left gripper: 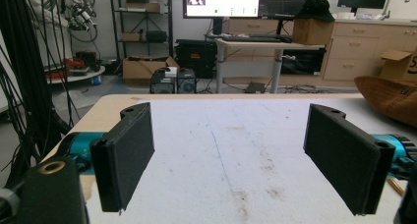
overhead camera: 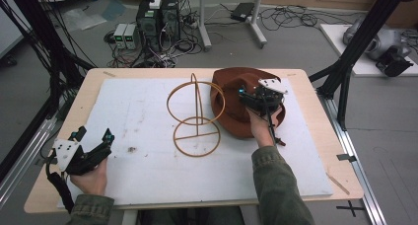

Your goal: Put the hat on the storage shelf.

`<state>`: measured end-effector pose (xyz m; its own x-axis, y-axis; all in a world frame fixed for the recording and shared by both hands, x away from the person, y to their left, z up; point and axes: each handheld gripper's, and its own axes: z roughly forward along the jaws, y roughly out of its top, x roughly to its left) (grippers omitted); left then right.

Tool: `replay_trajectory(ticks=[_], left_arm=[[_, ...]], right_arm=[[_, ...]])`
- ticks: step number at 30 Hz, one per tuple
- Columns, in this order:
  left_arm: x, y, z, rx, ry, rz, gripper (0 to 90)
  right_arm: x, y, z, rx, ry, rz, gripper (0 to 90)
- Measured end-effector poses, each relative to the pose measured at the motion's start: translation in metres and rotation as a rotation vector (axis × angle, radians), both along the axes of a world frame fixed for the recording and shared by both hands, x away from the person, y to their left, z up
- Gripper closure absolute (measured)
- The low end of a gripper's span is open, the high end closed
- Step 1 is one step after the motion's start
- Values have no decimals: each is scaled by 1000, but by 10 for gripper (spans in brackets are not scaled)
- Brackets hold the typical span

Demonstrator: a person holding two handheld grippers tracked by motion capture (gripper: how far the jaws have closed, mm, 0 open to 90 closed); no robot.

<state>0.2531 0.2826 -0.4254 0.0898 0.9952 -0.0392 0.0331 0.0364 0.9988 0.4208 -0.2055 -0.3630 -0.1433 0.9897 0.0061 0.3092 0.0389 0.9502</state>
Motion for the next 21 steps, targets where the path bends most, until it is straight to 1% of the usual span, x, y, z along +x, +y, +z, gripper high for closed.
replay_trajectory(ticks=[4,5,6,8,10,11,12,14,17,20,21], left_arm=[[1,0,-1,-3,1,0,194],[1,0,-1,-2,2,-2,193],[1,0,-1,-3,3,-3,193],[2,0,-2,0,9,-6,194],[2,0,-2,-1,6,-7,194],[2,0,-2,-1,7,-7,194],[2,0,-2,-1,7,-8,194],[1,0,-2,-1,7,-8,194],[1,-1,-2,-5,8,-7,194],[1,-2,-3,-7,12,-13,194],[1,-2,-3,-9,13,-13,194]], right_arm=[[5,5,-3,2,16,-21,111],[9,9,-7,-9,32,-48,111],[9,9,-7,-9,32,-48,111],[13,11,-12,32,69,-97,111],[17,12,-17,61,107,-127,111],[18,12,-19,66,122,-132,111],[20,12,-23,67,147,-142,111],[24,12,-28,73,175,-153,111],[29,12,-35,75,198,-163,111],[33,12,-40,58,202,-208,114],[36,11,-42,56,211,-211,114]])
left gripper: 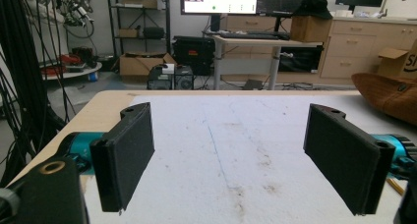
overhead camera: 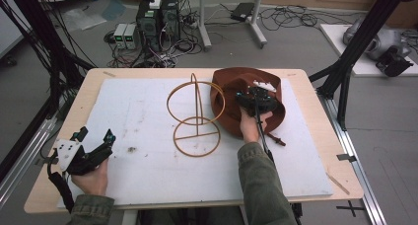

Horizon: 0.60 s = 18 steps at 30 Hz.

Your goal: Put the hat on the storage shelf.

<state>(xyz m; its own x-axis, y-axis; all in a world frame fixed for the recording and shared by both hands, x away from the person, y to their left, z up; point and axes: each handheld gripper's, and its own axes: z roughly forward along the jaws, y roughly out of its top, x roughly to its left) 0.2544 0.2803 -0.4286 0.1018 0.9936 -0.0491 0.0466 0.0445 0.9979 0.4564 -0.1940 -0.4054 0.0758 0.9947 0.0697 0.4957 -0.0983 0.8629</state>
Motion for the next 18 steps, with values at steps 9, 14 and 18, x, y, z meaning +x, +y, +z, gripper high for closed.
replay_trajectory(ticks=[9,14,18], left_arm=[[1,0,-1,7,7,-5,198],[1,0,-2,4,7,-6,200],[2,0,-2,4,10,-10,200]], right_arm=[[9,4,-12,-42,31,4,219],[10,-4,-9,108,52,36,542],[12,-4,-13,140,122,39,872]])
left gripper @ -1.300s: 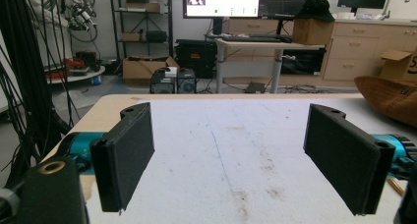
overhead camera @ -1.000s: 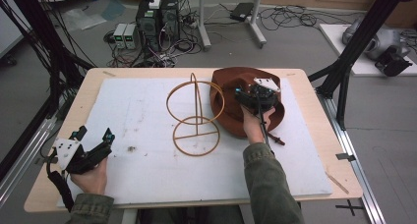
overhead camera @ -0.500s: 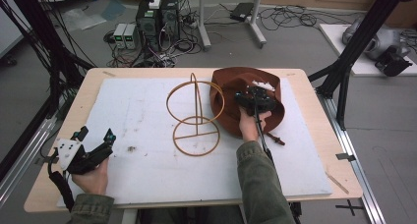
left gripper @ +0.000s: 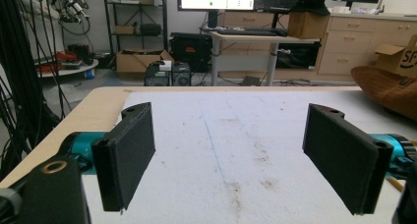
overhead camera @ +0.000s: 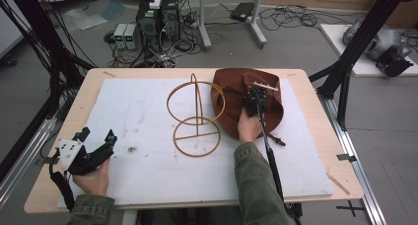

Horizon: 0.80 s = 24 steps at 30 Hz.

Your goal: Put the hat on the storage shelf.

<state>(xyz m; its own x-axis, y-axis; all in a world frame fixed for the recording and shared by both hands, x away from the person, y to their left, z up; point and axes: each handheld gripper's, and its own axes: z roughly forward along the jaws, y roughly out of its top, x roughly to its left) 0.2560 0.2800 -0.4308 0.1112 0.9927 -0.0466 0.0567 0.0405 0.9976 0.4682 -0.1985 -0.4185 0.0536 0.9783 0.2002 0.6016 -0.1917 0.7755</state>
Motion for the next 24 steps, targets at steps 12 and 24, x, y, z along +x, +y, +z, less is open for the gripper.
replay_trajectory(ticks=[12,24], left_arm=[[0,1,0,-4,-3,3,202],[0,2,0,-2,1,9,203]], right_arm=[[-10,10,11,-132,-95,-6,878],[-17,4,22,-149,-158,-4,876]])
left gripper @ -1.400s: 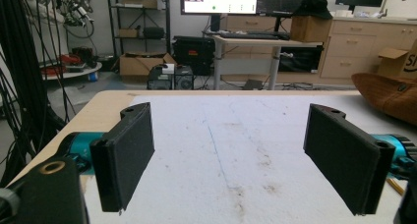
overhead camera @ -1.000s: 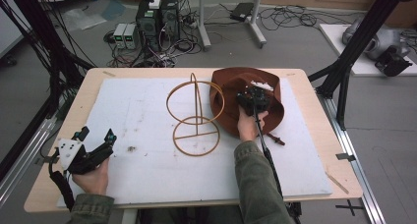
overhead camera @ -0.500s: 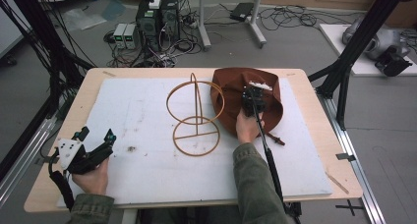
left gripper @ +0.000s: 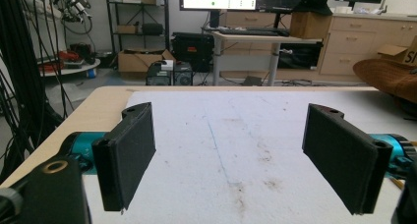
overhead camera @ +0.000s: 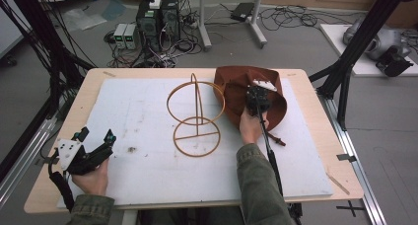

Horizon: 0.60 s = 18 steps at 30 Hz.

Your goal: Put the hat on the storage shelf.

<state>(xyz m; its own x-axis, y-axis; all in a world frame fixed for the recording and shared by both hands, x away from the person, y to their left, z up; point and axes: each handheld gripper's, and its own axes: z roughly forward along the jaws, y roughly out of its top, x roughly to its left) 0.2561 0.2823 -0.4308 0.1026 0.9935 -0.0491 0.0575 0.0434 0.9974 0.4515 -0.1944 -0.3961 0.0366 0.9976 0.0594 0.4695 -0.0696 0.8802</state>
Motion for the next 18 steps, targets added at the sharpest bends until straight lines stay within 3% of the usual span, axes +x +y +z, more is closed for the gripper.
replay_trajectory(ticks=[9,18], left_arm=[[0,0,0,0,1,-4,203],[0,-1,0,0,1,-5,203]], right_arm=[[-5,-5,8,27,-40,-5,876],[-12,-13,19,7,-94,-18,875]])
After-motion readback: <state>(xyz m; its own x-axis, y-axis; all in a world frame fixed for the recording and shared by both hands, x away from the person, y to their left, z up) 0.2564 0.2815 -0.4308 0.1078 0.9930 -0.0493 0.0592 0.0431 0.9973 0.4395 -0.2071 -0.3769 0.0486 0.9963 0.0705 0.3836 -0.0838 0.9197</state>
